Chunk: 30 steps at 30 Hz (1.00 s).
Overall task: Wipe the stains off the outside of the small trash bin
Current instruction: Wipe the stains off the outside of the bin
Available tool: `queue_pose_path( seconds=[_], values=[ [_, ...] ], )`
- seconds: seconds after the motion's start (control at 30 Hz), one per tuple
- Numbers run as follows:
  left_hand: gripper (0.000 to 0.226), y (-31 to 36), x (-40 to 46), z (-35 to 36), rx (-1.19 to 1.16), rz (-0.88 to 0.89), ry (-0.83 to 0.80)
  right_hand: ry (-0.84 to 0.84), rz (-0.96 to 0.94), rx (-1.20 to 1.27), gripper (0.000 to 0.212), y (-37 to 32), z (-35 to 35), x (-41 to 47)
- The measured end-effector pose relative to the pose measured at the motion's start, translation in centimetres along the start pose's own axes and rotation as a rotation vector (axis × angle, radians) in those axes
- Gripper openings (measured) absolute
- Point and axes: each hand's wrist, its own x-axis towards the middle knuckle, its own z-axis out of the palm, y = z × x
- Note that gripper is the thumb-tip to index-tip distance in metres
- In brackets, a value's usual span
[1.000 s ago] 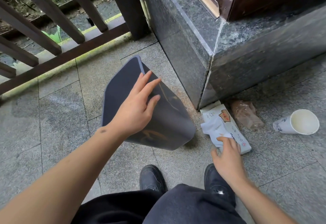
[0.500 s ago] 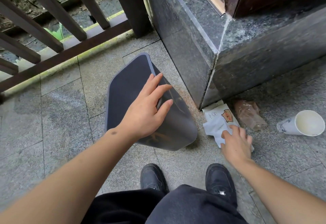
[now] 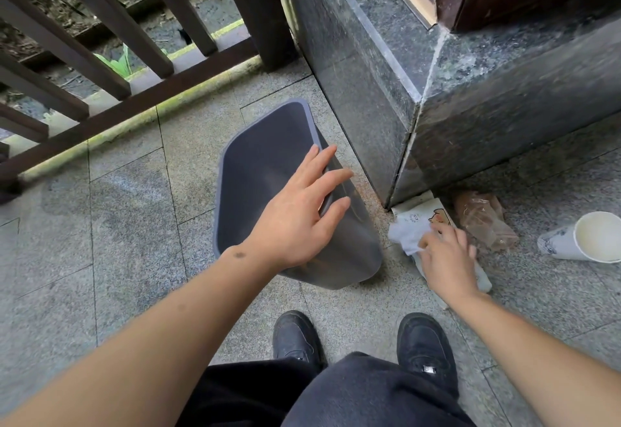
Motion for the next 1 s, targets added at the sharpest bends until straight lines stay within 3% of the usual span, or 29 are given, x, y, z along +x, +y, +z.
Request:
queue_pose_path(
  seconds=[0.07,0.13,0.33,0.6,0.87,1.0],
  values=[
    [0.040,-0.2,0.0,-0.1,-0.016,-0.006,-0.004,0.177,0.040,0.493,0.009,-2.6,-2.2,-0.4],
    [0.042,-0.5,0.0,-0.2,-0.030,-0.008,0.003,0.361,0.086,0.773,0.015,-5.9,-4.7,-1.5],
    [0.041,-1.1,-0.3,-0.3,-0.020,-0.007,0.018,0.420,0.045,1.052,0.004,-10.7,-7.8,-3.5],
    [0.047,-1.9,-0.9,-1.0,-0.074,-0.064,0.048,0.257,0.127,1.124,0.012,-11.7,-8.1,-1.7],
    [0.043,-2.9,-1.5,-1.5,-0.083,-0.097,0.090,0.030,0.497,1.749,0.027,-11.7,-7.1,-1.3],
    [0.042,-3.1,-1.5,-1.7,-0.106,-0.113,0.111,-0.185,0.580,2.058,0.038,-10.2,-7.3,-1.2]
  ],
)
